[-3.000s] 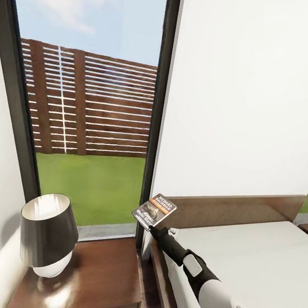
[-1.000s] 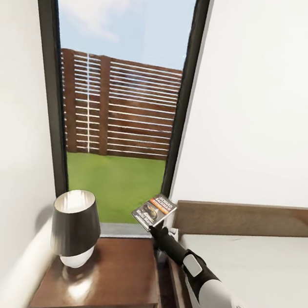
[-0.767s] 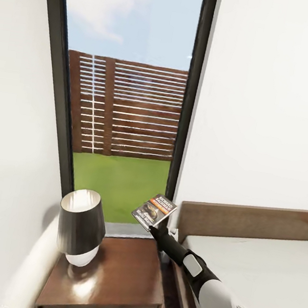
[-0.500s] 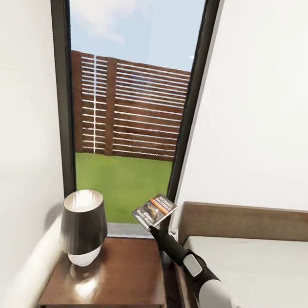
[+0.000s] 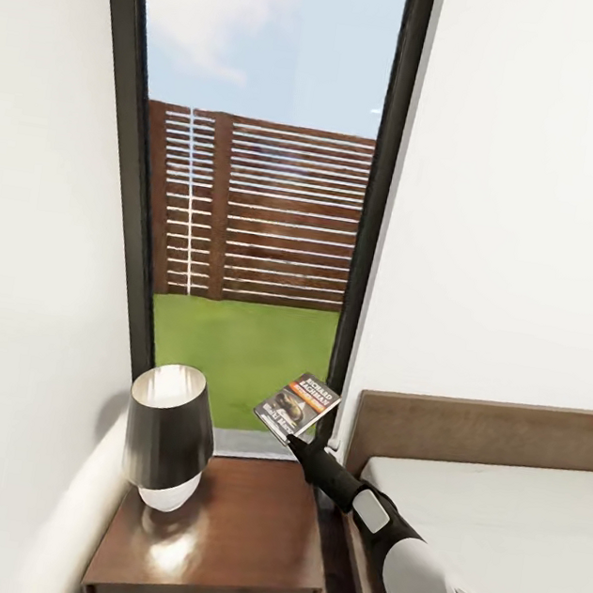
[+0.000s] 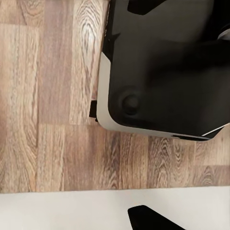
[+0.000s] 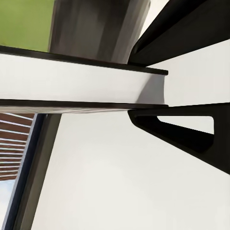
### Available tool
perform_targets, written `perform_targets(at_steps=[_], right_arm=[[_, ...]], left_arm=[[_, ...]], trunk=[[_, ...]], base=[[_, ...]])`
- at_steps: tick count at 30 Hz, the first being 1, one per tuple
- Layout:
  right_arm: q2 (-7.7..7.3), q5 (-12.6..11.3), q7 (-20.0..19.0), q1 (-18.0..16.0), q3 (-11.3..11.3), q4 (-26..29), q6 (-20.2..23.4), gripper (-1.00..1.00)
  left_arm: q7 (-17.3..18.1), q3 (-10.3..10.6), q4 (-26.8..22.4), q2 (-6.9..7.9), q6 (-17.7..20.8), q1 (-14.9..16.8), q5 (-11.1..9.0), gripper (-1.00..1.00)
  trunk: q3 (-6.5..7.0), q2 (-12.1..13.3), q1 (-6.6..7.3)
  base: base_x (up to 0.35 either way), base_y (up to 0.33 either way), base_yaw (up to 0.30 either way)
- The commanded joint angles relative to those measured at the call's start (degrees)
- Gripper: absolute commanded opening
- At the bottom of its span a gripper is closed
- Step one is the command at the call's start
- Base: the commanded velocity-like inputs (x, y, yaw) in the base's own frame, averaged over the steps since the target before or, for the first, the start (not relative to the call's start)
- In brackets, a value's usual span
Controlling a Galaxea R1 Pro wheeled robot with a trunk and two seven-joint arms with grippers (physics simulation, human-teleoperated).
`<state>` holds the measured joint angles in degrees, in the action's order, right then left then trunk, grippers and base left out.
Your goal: In the bedroom, move the book from the bed onto either nightstand, and place the two sandals side by side next to the bed.
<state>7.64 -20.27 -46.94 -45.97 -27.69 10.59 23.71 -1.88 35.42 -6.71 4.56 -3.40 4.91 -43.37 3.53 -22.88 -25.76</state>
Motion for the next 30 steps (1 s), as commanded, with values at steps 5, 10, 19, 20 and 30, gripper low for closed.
perform_targets(at_steps=[5,10,19,20,30], right_arm=[[0.01,-0.4,0.0,0.0,-0.1,0.0,0.5,-1.0],[0.01,-0.4,-0.1,0.0,-0.1,0.0,0.5,-1.0],[0.01,-0.4,-0.2,0.0,-0.1,0.1,0.5,-1.0],[0.01,-0.4,-0.2,0.0,-0.1,0.1,0.5,-1.0],[0.01,-0.4,-0.2,0.0,-0.1,0.1,0.5,-1.0]], left_arm=[[-0.2,0.5,-0.1,0.01,-0.1,0.0,-0.4,1.0],[-0.2,0.5,-0.1,-0.05,-0.1,0.0,-0.4,1.0],[-0.2,0.5,-0.1,-0.27,-0.1,-0.1,-0.3,1.0],[-0.2,0.5,-0.1,-0.32,-0.1,-0.1,-0.3,1.0],[-0.2,0.5,-0.1,-0.57,-0.1,0.0,-0.3,1.0]], trunk=[[-0.02,0.0,-0.02],[-0.02,0.0,-0.02],[-0.02,0.0,-0.02],[-0.02,0.0,-0.02],[-0.02,0.0,-0.02]], base=[[0.055,0.001,0.009],[0.11,-0.007,0.003],[0.03,-0.004,0.064],[0.007,-0.001,0.134],[0.002,0.0,0.154]])
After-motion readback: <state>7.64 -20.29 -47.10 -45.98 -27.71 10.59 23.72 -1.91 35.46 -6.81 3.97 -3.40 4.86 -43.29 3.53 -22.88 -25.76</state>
